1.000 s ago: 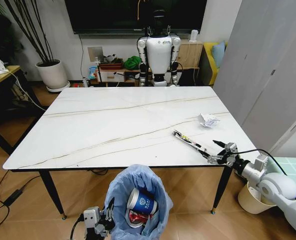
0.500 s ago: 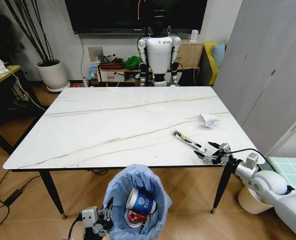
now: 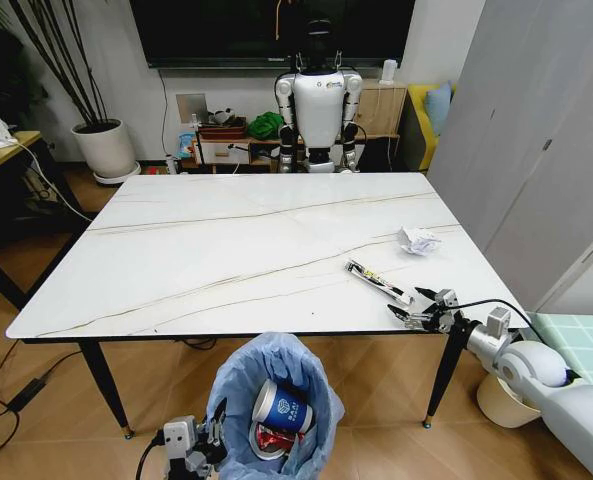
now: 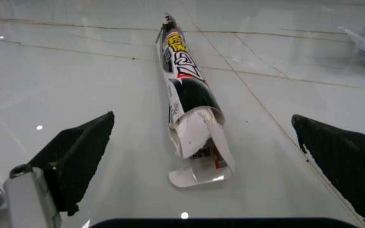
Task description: Pick up the trash bin and place the trash from the table into it.
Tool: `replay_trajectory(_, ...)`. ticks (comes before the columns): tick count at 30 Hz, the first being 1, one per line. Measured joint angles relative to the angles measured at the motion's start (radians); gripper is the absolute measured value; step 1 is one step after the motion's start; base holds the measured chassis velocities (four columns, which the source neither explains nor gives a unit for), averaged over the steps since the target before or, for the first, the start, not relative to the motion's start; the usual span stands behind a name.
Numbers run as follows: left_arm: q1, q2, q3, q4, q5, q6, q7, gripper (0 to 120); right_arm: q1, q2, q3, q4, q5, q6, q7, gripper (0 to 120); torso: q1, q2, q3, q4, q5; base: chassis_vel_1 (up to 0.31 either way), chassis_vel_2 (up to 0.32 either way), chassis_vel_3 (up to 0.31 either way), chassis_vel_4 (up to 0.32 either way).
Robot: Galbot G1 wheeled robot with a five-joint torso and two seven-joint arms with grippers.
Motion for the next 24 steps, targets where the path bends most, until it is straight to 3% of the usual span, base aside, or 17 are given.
replay_trajectory(3,0.000,-0.001,0.003,0.000,0.004,0.000,0.000,0,0.002,0.000,0.000,-0.001,0.001,0.000,-0.004,98,0.000,0.000,0.000,0.0000,0.0000,0.000,0.000,0.000,0.000)
replay_trajectory(6,-0.001,-0.003,0.005,0.001,0.007,-0.001,0.001,0,0.005,0.000,0.000,-0.009,0.001,0.000,-0.009,85,0.000,0.000,0.000,-0.0001,0.0000,0.000,0.000,0.000,0.000)
replay_trajectory(8,-0.001,-0.003,0.005,0.001,0.007,-0.001,0.001,0,0.006,0.000,-0.001,-0.010,0.001,0.000,-0.010,84,0.000,0.000,0.000,-0.0001,0.0000,0.000,0.000,0.000,0.000)
replay_trajectory(11,-0.001,0.000,0.002,0.001,0.006,-0.002,0.001,0,0.015,0.003,-0.010,-0.017,0.002,0.000,-0.013,67,0.000,0.000,0.000,0.0000,0.0000,0.000,0.000,0.000,0.000)
replay_trajectory(20,-0.004,0.002,0.001,0.001,0.002,-0.002,0.001,0,0.014,0.002,-0.009,-0.020,0.007,-0.002,-0.018,39,0.000,0.000,0.000,0.0000,0.0000,0.000,0.000,0.000,0.000)
replay_trajectory(24,-0.008,0.002,0.004,0.005,0.001,-0.002,0.001,0,0.010,-0.002,-0.002,-0.021,0.009,-0.001,-0.027,19,0.000,0.000,0.000,-0.0001,0.0000,0.000,0.000,0.000,0.000)
